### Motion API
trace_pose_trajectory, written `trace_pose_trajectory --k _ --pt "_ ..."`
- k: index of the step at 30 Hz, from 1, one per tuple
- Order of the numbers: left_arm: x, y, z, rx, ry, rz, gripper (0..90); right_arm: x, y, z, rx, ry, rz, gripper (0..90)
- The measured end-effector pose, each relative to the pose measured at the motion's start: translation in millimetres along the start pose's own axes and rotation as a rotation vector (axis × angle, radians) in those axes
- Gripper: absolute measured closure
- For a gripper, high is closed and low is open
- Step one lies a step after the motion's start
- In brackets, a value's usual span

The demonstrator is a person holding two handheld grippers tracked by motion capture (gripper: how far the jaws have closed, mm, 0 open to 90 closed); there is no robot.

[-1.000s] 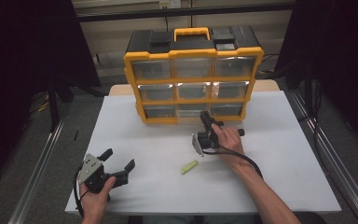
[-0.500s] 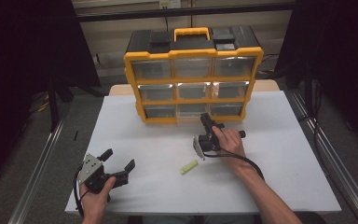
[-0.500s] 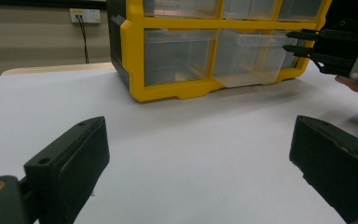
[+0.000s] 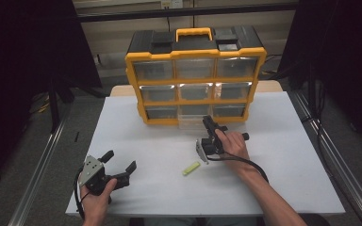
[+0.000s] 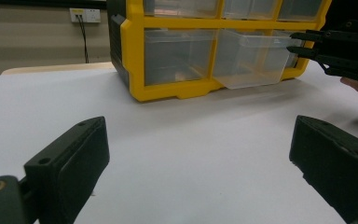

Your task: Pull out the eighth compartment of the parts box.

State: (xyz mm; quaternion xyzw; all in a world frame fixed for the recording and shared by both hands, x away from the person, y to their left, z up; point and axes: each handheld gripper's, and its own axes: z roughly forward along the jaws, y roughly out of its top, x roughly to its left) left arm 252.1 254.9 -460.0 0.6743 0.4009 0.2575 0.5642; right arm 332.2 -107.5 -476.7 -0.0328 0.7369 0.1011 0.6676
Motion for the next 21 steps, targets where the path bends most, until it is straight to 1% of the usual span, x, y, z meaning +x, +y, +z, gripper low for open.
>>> trace_pose_trajectory --k 2,3,4,5,6,7,9,10,11,12,13,15,17,21 --pt "-0.4 0.0 0.1 0.002 0.006 0.0 4.9 -0.5 -0.3 -0.4 -0.004 0.004 -0.009 79.7" --pt "0.0 -0.1 0.2 -0.001 -0.003 -0.001 4.9 -0.5 -0.3 -0.4 -0.004 0.004 -0.009 79.7" --pt "-0.5 0.2 -0.1 0.0 0.005 0.002 4.9 -0.3 -0.7 -1.1 -0.004 0.004 0.003 79.7" --pt "-0.3 0.3 -0.1 0.0 0.001 0.003 4.9 -0.3 -0.8 -1.8 -0.005 0.003 0.001 79.7" --pt "-0.4 0.2 -0.2 -0.001 0.005 0.002 4.9 -1.0 -0.6 -2.0 -0.014 -0.006 -0.013 79.7" --pt "-0.4 0.1 -0.1 0.0 0.005 0.001 4.8 0.2 -0.5 -3.2 -0.006 -0.004 -0.004 79.8" --pt "-0.1 -0.1 0.1 -0.001 -0.001 0.0 4.8 1.2 -0.2 -4.4 -0.007 -0.005 0.002 79.7" --pt "-0.1 0.0 0.1 -0.001 -0.001 0.001 4.8 1.1 -0.2 -4.8 -0.009 -0.004 0.0 79.7" --pt "-0.4 0.2 -0.1 0.0 0.003 0.001 4.8 0.0 -0.4 -5.1 -0.02 -0.012 -0.013 79.7" --pt "-0.3 0.4 -0.2 0.001 0.0 0.003 4.9 0.4 -0.7 -5.9 -0.018 -0.01 -0.009 79.8" --pt "-0.4 0.4 -0.3 -0.001 0.0 0.002 4.8 0.2 -1.1 -6.4 -0.018 -0.002 -0.017 79.7" --pt "-0.2 0.3 -0.3 -0.001 -0.002 0.0 4.9 1.4 -2.2 -8.2 -0.016 -0.007 0.0 79.7" --pt "-0.1 0.1 0.0 -0.001 -0.006 0.0 4.8 0.7 -2.5 -9.4 -0.018 -0.004 -0.011 79.7" --pt "-0.6 0.6 -0.5 -0.001 0.001 0.001 4.8 1.1 -2.0 -11.8 -0.018 -0.006 -0.006 79.8"
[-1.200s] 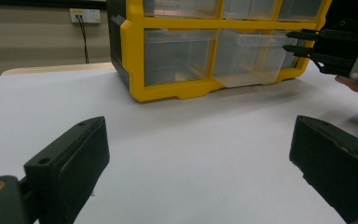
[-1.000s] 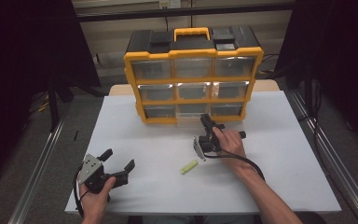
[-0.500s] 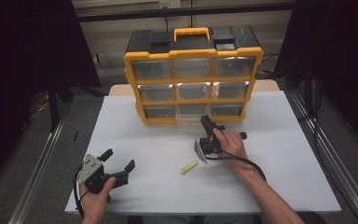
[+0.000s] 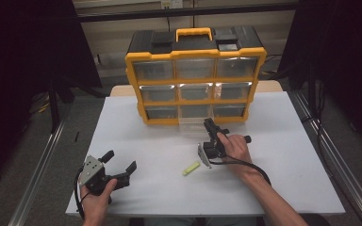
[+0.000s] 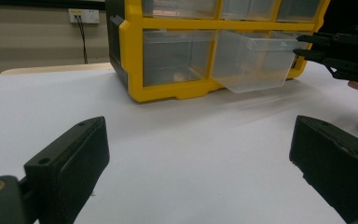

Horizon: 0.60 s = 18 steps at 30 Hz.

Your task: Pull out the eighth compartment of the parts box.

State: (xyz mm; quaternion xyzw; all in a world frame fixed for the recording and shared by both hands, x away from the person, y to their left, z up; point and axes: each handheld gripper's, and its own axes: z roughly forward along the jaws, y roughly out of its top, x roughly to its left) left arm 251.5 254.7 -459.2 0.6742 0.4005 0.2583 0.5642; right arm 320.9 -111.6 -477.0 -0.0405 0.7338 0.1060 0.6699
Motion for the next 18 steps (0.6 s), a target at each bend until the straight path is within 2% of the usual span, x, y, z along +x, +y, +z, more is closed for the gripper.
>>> trace_pose_trajectory --k 8,9,10,11,13,14,17,18 --pt "0.0 0.0 -0.3 -0.002 0.0 -0.002 4.8 1.0 1.0 -3.2 -0.007 -0.001 0.005 79.7" --pt "1.1 0.2 -1.2 0.01 0.0 0.014 4.8 0.1 1.2 -3.4 -0.012 0.003 -0.011 79.8" --pt "0.0 0.0 -0.3 0.0 0.001 -0.001 4.8 0.8 1.1 -4.1 -0.008 0.002 0.001 79.8" --pt "1.0 0.2 -1.2 0.012 0.002 0.018 4.8 1.0 1.2 -4.8 -0.008 -0.001 0.003 79.8" --pt "-0.3 0.3 -0.3 0.0 0.0 0.001 4.8 0.5 1.3 -6.5 -0.009 0.005 -0.005 79.7" --pt "0.6 0.6 -1.1 0.01 0.0 0.017 4.8 0.9 1.0 -7.5 -0.01 0.005 0.004 79.7" --pt "-1.8 0.3 1.1 -0.013 0.001 -0.016 4.9 -0.1 0.6 -9.6 -0.019 0.002 -0.012 79.7" --pt "-1.2 0.3 0.3 -0.005 -0.001 -0.003 4.9 0.6 0.2 -10.3 -0.015 0.005 0.001 79.7"
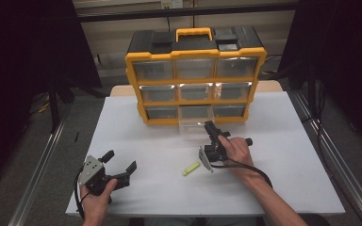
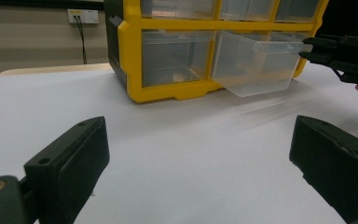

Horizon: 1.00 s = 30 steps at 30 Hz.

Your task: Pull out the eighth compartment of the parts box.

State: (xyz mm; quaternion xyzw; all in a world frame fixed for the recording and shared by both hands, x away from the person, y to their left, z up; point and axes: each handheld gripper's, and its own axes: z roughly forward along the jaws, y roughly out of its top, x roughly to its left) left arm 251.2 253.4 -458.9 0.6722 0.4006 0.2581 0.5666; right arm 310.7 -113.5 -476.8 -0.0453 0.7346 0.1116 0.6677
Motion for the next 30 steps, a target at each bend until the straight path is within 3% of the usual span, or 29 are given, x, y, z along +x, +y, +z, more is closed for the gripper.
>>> trace_pose_trajectory --k 1,2,8,9,13,14,16,19,20,23,30 --pt "-0.5 -0.1 0.0 -0.002 0.0 -0.004 4.9 -0.1 0.0 -0.3 0.001 0.0 -0.002 79.7" --pt "1.6 0.4 -1.7 0.018 0.002 0.029 4.8 0.0 0.1 -0.6 0.002 0.0 0.001 79.7" --pt "-1.0 -0.4 1.8 -0.013 0.001 -0.023 4.9 -0.3 0.4 -2.6 -0.002 0.002 -0.002 79.7" --pt "1.1 -0.1 0.2 0.009 -0.004 0.008 4.9 -0.6 0.6 -2.6 -0.003 0.003 -0.004 79.7" --pt "0.9 0.0 0.1 0.007 -0.006 0.007 4.8 0.0 1.0 -3.3 -0.004 0.002 -0.003 79.7" --pt "-1.3 -0.3 1.8 -0.016 0.002 -0.027 4.8 -0.1 1.3 -3.8 -0.003 -0.001 -0.006 79.7" --pt "1.2 0.1 -0.4 0.006 -0.001 0.007 4.8 -0.1 1.6 -4.4 -0.006 0.003 -0.01 79.7" --pt "1.0 0.0 0.0 0.006 -0.003 0.004 4.9 -0.1 1.8 -5.1 -0.005 0.0 -0.008 79.7" --pt "-0.8 -0.3 1.4 -0.012 0.001 -0.021 4.8 -0.2 1.9 -5.3 -0.006 -0.002 -0.007 79.7" --pt "1.2 0.1 -0.3 0.006 -0.003 0.005 4.9 0.2 2.2 -6.1 -0.006 0.002 -0.003 79.6" --pt "1.7 0.3 -0.5 0.005 -0.003 0.003 4.8 1.7 3.5 -6.9 -0.009 0.002 -0.012 79.5"
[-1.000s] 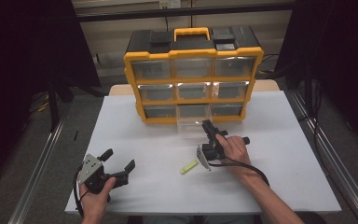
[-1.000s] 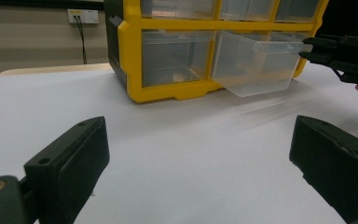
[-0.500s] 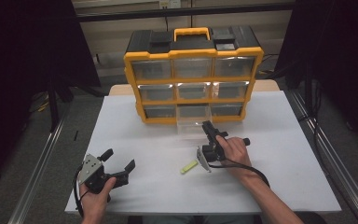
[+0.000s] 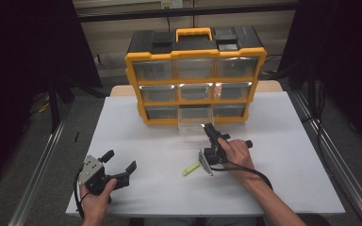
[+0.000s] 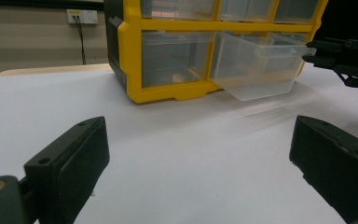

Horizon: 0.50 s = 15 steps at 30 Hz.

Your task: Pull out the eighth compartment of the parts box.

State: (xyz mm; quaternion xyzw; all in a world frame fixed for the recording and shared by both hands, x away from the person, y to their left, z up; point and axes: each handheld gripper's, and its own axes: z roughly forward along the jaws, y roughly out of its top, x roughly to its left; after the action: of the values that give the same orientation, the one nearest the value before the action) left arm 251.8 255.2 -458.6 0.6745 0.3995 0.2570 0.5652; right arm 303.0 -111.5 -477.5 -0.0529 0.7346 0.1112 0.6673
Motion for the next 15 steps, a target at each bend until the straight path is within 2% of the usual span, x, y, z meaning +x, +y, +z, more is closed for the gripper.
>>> trace_pose_trajectory --k 4,6,7,8,10,15 --pt "1.2 -0.2 0.1 0.003 0.0 -0.003 4.8 -0.3 -0.6 0.0 -0.004 0.002 0.004 79.0" --pt "0.0 -0.5 1.5 -0.013 0.003 -0.028 4.8 -0.4 -1.0 0.3 -0.008 0.009 0.024 78.6" --pt "1.4 -0.3 0.6 -0.002 -0.005 -0.011 4.8 -1.6 -1.0 0.5 -0.011 0.009 0.011 78.5" --pt "1.4 -0.5 0.8 -0.003 -0.007 -0.013 4.8 -1.6 -1.0 0.5 -0.011 0.009 0.011 78.5" --pt "1.9 -0.5 0.5 0.004 -0.005 -0.002 4.8 -1.2 -1.4 0.6 -0.011 0.013 0.032 78.3" --pt "1.5 -0.4 0.5 0.003 -0.007 -0.004 4.8 -3.1 -2.4 1.0 -0.016 0.018 0.045 77.6"
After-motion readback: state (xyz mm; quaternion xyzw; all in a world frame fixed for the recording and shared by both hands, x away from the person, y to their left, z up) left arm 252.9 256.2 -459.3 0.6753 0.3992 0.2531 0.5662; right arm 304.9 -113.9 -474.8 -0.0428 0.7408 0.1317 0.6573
